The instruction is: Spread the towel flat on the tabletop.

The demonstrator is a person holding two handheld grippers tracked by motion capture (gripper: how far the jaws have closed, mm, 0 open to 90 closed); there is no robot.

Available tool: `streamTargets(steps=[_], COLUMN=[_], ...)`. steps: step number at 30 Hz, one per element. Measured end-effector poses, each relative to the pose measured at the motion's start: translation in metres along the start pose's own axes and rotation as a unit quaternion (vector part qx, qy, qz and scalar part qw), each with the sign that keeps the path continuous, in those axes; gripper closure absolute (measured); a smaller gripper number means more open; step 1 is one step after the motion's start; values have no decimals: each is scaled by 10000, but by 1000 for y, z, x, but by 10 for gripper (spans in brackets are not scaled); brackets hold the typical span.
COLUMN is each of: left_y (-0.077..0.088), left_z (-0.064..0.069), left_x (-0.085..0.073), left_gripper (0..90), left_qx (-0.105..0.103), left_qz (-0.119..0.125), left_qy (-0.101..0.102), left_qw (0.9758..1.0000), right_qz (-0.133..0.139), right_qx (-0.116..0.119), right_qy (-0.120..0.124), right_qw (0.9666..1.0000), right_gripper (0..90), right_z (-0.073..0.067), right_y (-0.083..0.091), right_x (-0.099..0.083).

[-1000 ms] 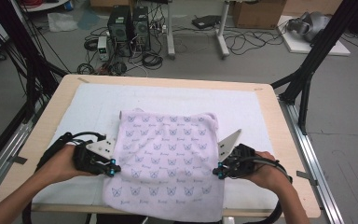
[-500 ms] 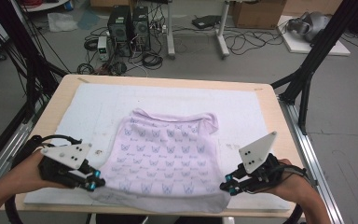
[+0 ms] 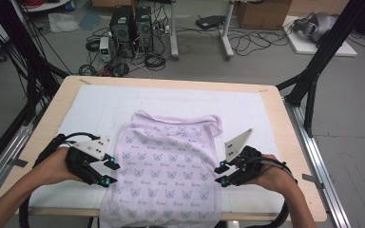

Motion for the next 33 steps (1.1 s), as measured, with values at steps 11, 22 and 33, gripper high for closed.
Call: streamTargets(steps=[11,22,33], left_y=[-39,-51,-5], left_z=[-23,-30,-17], left_x=[-3,-1,1], left_gripper=[582,865,881], left_qx=[206,253,134], left_qz=[-740,-992,-141], left_qy=[247,425,200], left_qw=[9967,9938,9996], right_qz=[-1674,-2001,-818], right_qx=[-335,-255,20], right_qy=[191,332,77], right_qw=[9851,9789,9966], right_gripper=[607,880,884], right_z=[13,15,20], right_y=[-59,-67,-26], right_x=[12,20,0])
Point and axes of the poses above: each handheld gripper's, and its own axes: y roughly backward along the jaws, x roughly out of its top, z roughly to its right, the point moved 2 cm from there along -y, roughly forward along the jaws, and after that the axes turned 14 degrees about -z, right-handed, at the moved point
